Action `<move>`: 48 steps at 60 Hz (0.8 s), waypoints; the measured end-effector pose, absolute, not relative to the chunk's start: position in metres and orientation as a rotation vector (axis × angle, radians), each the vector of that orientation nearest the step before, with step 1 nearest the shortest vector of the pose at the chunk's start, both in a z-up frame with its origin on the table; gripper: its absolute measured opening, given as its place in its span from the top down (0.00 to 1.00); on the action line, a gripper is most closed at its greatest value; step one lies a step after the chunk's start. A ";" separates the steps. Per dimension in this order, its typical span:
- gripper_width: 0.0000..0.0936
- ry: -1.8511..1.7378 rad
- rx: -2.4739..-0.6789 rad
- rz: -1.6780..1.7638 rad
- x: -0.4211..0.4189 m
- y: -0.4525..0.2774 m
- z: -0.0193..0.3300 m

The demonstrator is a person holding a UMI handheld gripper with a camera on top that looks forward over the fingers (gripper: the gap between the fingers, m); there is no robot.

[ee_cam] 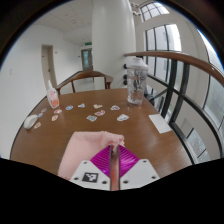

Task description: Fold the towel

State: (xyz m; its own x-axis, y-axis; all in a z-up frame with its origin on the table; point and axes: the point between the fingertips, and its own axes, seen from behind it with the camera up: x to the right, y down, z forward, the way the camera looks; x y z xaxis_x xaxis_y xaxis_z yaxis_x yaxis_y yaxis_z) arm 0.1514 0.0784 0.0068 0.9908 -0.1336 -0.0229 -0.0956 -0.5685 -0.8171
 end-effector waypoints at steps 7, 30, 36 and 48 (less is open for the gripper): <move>0.18 0.182 -2.159 -0.069 0.166 0.068 0.012; 0.10 0.027 -1.912 0.027 0.065 -0.053 0.090; 0.11 -0.032 -1.866 0.044 0.031 -0.090 0.098; 0.11 -0.081 -1.821 0.032 0.019 -0.126 0.102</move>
